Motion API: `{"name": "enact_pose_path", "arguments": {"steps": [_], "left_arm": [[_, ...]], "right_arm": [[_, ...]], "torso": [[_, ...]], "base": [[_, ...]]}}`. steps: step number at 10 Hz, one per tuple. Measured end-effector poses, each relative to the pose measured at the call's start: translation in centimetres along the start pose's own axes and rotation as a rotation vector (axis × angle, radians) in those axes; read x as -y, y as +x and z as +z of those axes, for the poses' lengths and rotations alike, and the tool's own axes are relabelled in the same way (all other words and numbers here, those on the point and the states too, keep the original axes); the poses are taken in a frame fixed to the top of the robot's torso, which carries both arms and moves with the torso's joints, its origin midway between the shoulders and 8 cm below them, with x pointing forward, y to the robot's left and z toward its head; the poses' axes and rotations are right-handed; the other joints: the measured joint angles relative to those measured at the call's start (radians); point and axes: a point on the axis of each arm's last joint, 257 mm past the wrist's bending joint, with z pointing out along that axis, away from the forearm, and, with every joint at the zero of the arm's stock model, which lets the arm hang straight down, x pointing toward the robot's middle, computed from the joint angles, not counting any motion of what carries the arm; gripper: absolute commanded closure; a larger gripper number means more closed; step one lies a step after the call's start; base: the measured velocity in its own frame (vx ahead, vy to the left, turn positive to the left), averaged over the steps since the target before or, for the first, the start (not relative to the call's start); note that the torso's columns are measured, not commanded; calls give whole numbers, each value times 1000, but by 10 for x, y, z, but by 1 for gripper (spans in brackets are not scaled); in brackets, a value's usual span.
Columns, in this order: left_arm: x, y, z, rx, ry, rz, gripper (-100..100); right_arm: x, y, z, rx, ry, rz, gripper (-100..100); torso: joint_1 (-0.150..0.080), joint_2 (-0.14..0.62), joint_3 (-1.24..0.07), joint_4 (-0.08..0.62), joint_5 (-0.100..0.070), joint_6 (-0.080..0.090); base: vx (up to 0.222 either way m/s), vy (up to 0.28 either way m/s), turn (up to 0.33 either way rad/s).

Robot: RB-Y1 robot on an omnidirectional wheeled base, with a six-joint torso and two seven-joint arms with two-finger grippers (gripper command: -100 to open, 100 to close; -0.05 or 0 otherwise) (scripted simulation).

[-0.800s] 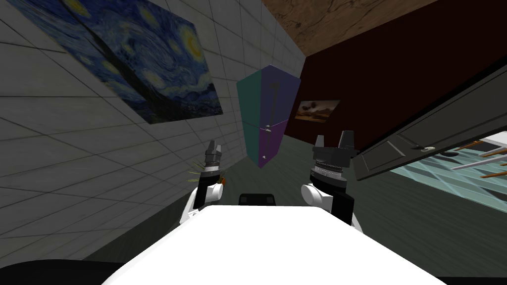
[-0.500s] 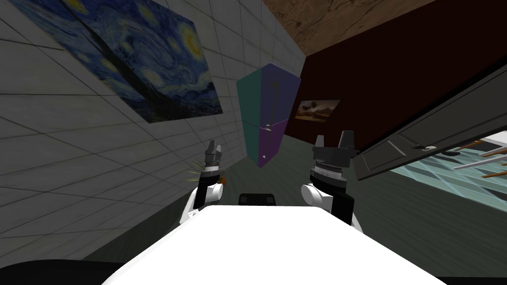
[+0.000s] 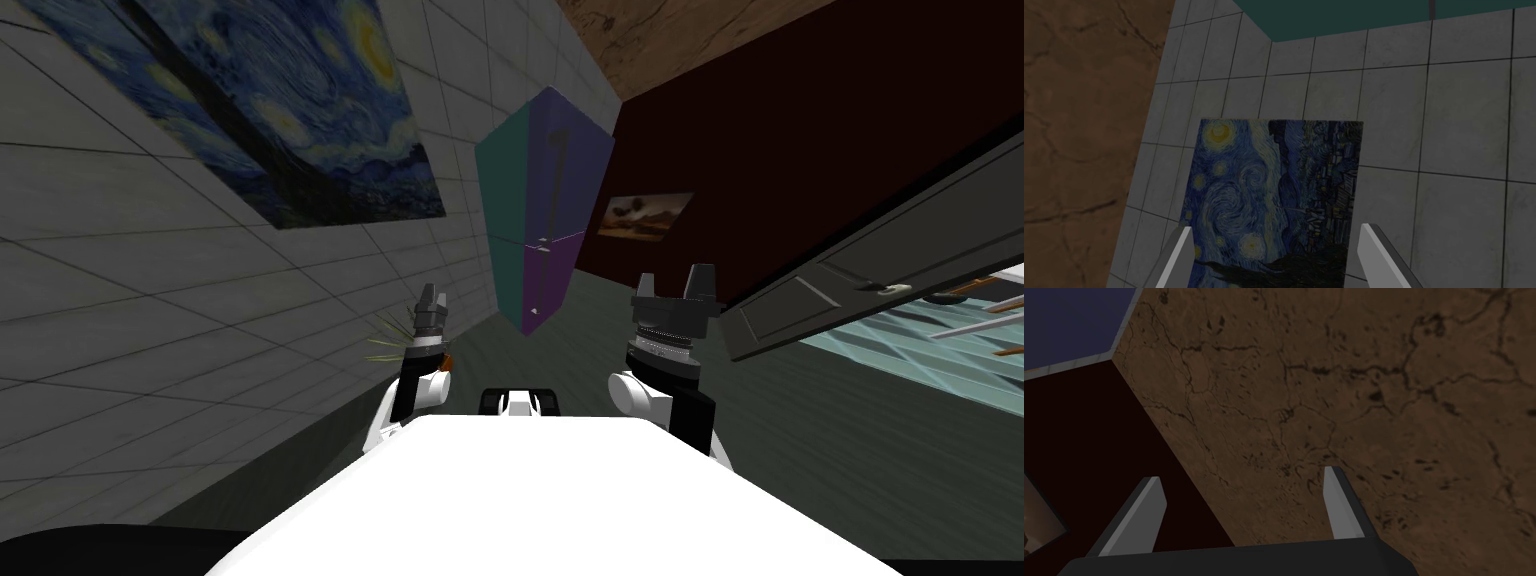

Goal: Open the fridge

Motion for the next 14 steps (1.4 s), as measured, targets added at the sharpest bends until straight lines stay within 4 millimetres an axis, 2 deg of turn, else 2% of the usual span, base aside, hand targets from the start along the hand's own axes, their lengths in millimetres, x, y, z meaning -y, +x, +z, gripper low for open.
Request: {"name": "enact_pose_path", "arguments": {"steps": [1, 2, 4, 14], "left_arm": [[0, 0, 0, 0, 0, 0, 0], [0, 0, 0, 0, 0, 0, -100], [-1, 2, 4, -32, -4, 33, -100], [-25, -5, 50, -80, -95, 225, -100]], "right_arm": [[0, 0, 0, 0, 0, 0, 0], [0, 0, 0, 0, 0, 0, 0], [0, 0, 0, 0, 1, 0, 0], [0, 0, 0, 0, 1, 0, 0]], "torso": [[0, 74, -148, 74, 0, 0], [0, 148, -295, 148, 0, 0], [-2, 190, -384, 190, -1, 0], [2, 195, -389, 195, 1, 0]], "base": [[0, 0, 0], [20, -21, -13], [29, -67, -16], [57, -109, -24]]}}
